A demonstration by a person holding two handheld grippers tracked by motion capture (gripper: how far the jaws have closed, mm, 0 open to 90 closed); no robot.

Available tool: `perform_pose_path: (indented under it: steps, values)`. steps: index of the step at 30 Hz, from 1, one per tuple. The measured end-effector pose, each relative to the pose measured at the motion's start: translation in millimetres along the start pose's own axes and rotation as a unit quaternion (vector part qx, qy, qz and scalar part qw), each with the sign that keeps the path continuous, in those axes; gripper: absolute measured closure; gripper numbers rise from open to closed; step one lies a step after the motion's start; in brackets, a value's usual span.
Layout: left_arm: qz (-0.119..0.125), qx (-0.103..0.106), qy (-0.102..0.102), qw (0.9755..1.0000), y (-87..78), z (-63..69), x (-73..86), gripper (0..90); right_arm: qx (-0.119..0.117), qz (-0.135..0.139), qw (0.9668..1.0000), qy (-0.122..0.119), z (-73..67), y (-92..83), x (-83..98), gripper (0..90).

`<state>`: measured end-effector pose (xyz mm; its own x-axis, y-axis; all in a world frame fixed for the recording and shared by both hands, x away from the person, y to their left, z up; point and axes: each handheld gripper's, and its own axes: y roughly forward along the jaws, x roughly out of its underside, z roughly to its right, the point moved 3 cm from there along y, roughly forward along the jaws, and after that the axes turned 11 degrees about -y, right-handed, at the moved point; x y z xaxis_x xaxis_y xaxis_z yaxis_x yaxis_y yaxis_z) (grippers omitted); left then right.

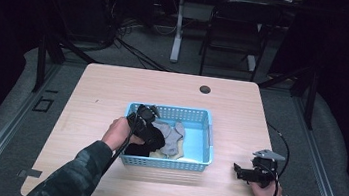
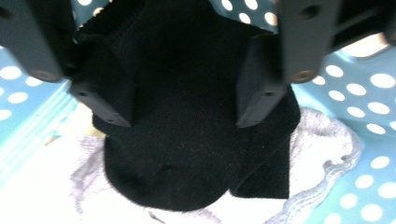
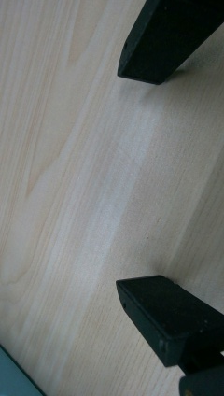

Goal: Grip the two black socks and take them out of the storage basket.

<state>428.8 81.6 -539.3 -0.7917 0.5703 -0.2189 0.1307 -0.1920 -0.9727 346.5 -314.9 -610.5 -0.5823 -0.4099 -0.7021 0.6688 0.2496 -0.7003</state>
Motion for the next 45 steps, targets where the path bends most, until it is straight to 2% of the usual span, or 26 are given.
perform_pose_path:
  steps: [4,8,9,10,12,15,19,20,22,23,25,28,34,45]
  values:
    - [-0.005,-0.01,0.003,0.9999,3.8,-1.9,1.2,59.5,0.0,0.0,1.0,0.0,0.0,0.0,0.0,0.7]
    - [0.002,-0.006,0.014,0.9999,2.3,-1.5,3.4,81.5,-0.001,0.0,1.0,0.0,0.0,-0.1,0.0,0.9]
    - [0.002,-0.006,0.014,0.9999,2.3,-1.5,3.4,83.8,-0.001,0.0,1.0,0.0,0.0,-0.1,0.0,0.9]
    - [0.005,-0.006,0.021,0.9997,-0.8,-2.2,3.5,83.8,-0.001,0.0,1.0,0.0,0.0,-0.1,0.0,0.9]
    - [0.015,-0.004,0.024,0.9996,-6.9,-1.8,4.1,85.8,-0.001,0.0,1.0,-0.001,0.0,-0.1,0.0,0.9]
    - [0.019,-0.005,0.032,0.9993,-13.1,-2.7,5.2,86.6,-0.001,0.0,1.0,-0.001,0.0,-0.1,0.0,0.9]
    - [0.037,0.001,0.028,0.9989,-23.5,-4.7,5.7,86.8,-0.001,0.001,1.0,0.0,0.0,-0.1,0.0,1.0]
    - [0.049,0.004,0.029,0.9984,-32.3,-5.7,5.3,86.8,-0.001,0.001,1.0,-0.001,0.0,-0.1,0.0,1.0]
    - [0.056,0.005,0.03,0.998,-37.0,-6.0,5.0,86.8,-0.001,0.001,1.0,0.0,0.0,-0.1,0.0,1.0]
    - [0.064,0.005,0.031,0.9974,-46.8,-6.3,4.3,86.8,-0.001,0.0,1.0,-0.001,0.0,-0.1,0.0,1.0]
    - [0.066,0.006,0.034,0.9973,-50.7,-6.7,3.9,86.9,-0.001,0.0,1.0,-0.001,0.0,-0.1,0.0,1.0]
    - [0.083,0.007,0.038,0.9958,-67.7,-7.1,1.8,86.8,-0.001,0.001,1.0,0.0,-0.1,-0.1,0.0,1.0]
    - [0.093,0.007,0.05,0.9944,-88.9,-6.9,-2.0,86.8,-0.001,0.001,1.0,-0.001,0.0,-0.1,0.0,0.9]
    - [0.116,-0.005,0.067,0.9909,-125.9,-2.5,-12.3,87.1,-0.001,0.001,1.0,-0.001,0.0,-0.1,0.0,1.0]
